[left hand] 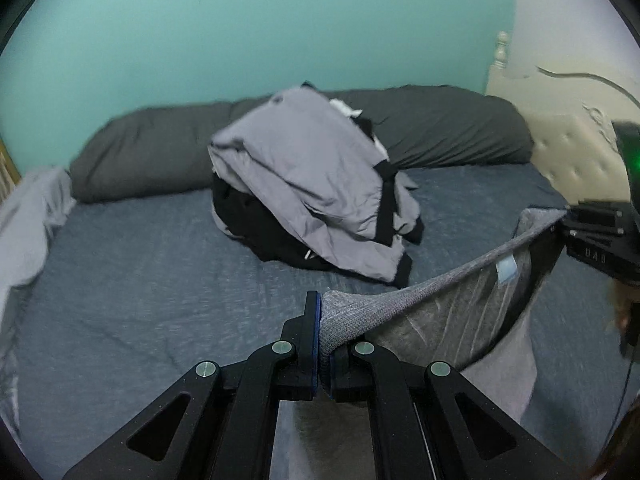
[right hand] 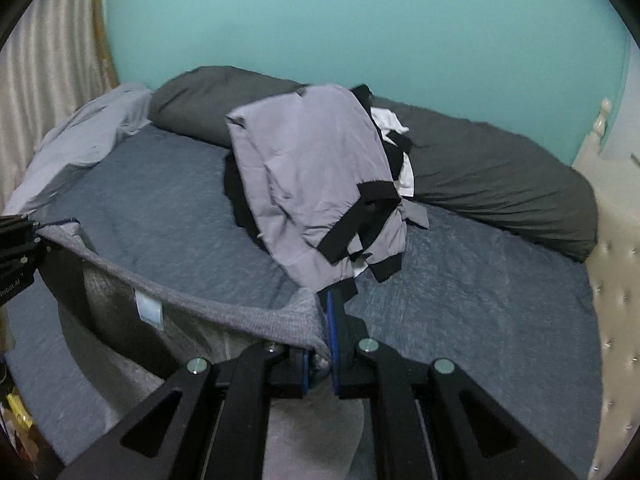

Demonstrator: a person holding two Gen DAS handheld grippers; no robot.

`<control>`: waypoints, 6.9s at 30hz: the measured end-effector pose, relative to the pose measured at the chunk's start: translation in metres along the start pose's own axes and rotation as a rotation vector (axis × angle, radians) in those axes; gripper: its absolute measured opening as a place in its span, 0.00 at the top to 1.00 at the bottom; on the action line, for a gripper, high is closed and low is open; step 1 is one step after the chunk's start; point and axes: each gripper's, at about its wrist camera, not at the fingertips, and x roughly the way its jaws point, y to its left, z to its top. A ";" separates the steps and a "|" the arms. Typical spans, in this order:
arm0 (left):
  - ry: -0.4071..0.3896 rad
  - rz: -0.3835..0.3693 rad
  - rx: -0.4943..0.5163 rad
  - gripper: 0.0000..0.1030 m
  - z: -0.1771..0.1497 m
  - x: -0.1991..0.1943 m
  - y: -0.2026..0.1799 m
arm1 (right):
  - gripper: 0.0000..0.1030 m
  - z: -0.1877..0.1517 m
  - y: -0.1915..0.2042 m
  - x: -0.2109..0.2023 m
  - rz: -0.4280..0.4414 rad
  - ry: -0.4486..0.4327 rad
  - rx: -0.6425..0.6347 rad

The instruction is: Fold clothes

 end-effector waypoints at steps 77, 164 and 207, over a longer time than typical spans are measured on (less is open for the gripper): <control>0.041 -0.188 -0.339 0.43 -0.319 0.048 0.091 | 0.98 -0.259 -0.055 0.056 -0.034 0.121 0.267; -0.003 -0.195 -0.350 0.43 -0.315 0.041 0.095 | 0.48 -0.412 -0.139 -0.027 -0.084 0.142 0.829; 0.000 -0.136 -0.329 0.44 -0.324 0.025 0.115 | 0.54 -0.360 -0.132 -0.076 -0.334 0.017 0.732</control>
